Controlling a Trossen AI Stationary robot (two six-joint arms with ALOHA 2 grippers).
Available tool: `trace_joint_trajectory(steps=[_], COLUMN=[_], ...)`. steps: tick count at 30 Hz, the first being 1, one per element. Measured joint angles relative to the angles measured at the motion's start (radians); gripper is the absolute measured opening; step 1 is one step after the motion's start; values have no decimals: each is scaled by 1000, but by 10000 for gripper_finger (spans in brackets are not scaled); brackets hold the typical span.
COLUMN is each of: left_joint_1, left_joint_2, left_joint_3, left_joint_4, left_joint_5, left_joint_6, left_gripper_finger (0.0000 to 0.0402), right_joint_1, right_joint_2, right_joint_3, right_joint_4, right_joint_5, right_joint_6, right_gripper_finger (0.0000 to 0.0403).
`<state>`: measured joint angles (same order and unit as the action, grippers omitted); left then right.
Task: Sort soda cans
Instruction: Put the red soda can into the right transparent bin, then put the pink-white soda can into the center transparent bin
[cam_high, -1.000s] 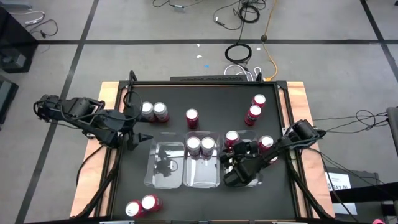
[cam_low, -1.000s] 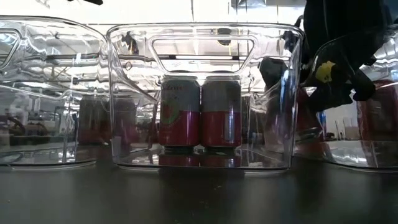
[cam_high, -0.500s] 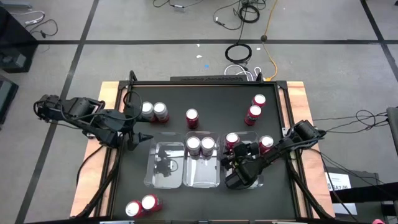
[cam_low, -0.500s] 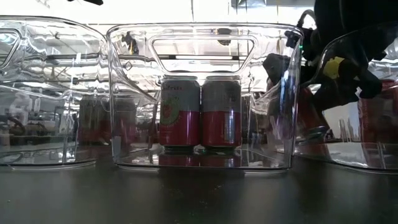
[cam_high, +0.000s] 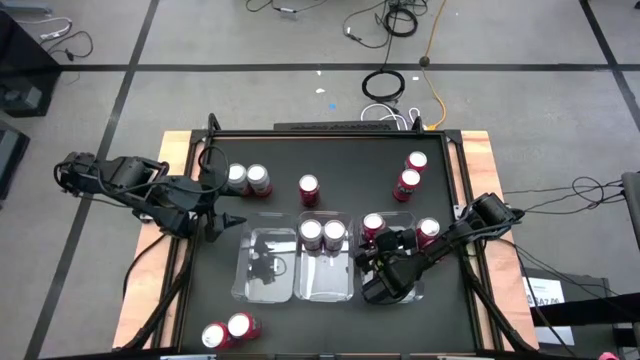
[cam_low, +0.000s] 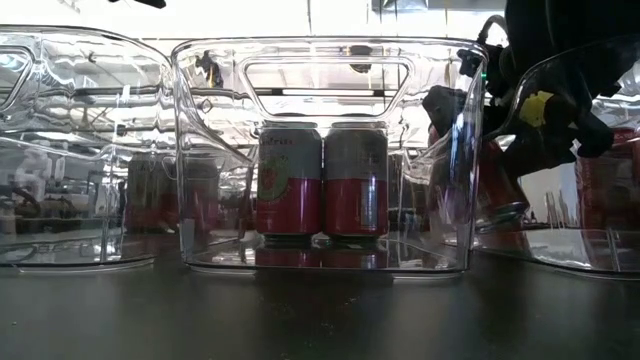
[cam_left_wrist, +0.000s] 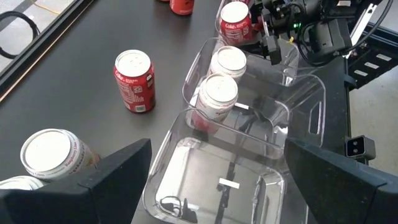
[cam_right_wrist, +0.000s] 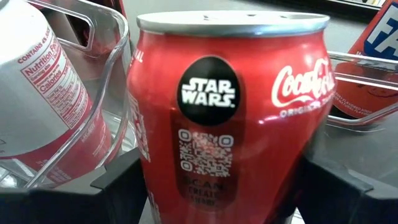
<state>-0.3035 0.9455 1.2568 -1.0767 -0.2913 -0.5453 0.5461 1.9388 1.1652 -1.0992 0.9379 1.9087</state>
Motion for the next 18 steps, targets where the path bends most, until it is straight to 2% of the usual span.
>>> trace_joint_trajectory(steps=[8, 18], left_joint_1=[0, 0], left_joint_2=[0, 0], left_joint_3=[0, 0], left_joint_4=[1, 16], left_joint_5=[0, 0], left_joint_6=[0, 0], left_gripper_finger=[374, 374], right_joint_1=[0, 0], right_joint_2=[-1, -2], right_joint_3=[0, 0], right_joint_4=[-1, -6], right_joint_5=[3, 1], right_joint_6=[-11, -25], right_gripper_finger=[329, 396])
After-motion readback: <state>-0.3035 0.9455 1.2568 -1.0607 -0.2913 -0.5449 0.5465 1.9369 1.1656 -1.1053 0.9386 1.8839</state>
